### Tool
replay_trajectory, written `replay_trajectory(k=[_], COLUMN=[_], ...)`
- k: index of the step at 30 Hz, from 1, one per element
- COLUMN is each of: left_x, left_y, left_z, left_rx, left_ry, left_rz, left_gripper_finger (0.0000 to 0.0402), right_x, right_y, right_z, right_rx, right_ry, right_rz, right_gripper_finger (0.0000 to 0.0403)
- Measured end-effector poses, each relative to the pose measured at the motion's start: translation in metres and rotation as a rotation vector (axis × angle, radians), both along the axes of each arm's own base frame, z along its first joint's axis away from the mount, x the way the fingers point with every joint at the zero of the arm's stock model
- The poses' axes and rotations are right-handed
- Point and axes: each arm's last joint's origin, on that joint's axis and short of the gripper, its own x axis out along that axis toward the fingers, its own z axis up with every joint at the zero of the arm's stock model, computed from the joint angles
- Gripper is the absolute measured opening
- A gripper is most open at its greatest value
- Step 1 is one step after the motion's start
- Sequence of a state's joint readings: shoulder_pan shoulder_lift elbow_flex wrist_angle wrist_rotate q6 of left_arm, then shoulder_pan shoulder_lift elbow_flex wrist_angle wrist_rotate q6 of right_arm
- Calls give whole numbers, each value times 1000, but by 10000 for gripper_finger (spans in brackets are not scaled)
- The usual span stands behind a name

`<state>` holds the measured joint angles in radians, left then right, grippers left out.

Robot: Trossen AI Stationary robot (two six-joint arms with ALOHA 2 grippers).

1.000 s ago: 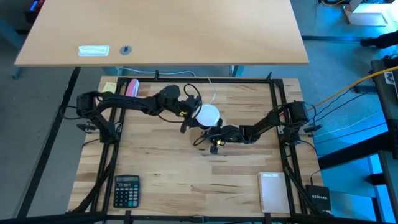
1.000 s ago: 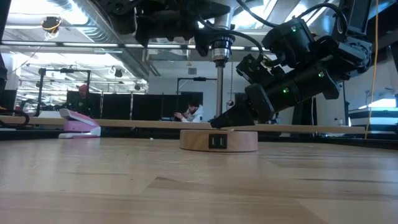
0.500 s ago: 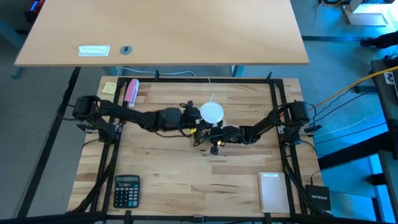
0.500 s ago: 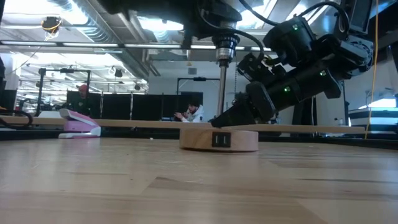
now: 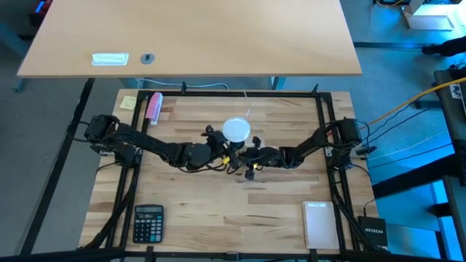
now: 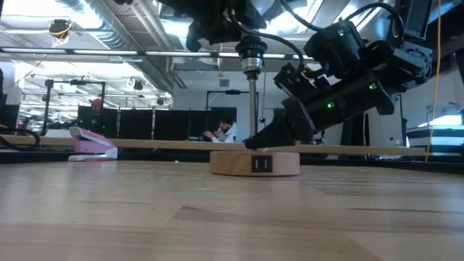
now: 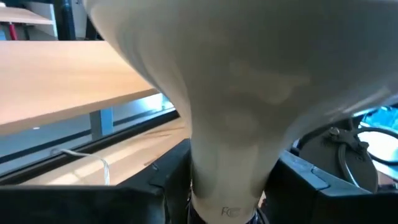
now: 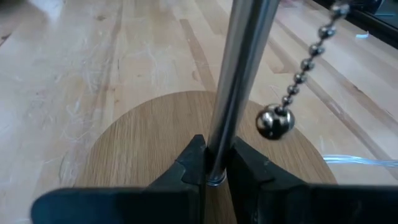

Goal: Screw lightbulb
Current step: Remove the white lightbulb from the lamp

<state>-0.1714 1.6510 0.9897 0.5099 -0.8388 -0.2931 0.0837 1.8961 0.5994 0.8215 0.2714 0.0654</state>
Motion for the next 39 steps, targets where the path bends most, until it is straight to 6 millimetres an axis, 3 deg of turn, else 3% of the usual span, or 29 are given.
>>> replay_trajectory(k=[17,28,39], left_x=[1,0,-22], left_y=[-1,-1,-11], left_z=[-2,-3,18], left_rx=[41,44,32], left_ry=[47,74,144], left_rz=[-81,-101,-224], left_gripper_finger=[175,268,278], right_x=[-1,-1,-1], right_y=[0,0,0], right_z=[0,0,0], right_rx=[-15,-18,-17], right_ry=[6,7,8], right_rz=[8,10,12], right_gripper_finger=[43,43,43])
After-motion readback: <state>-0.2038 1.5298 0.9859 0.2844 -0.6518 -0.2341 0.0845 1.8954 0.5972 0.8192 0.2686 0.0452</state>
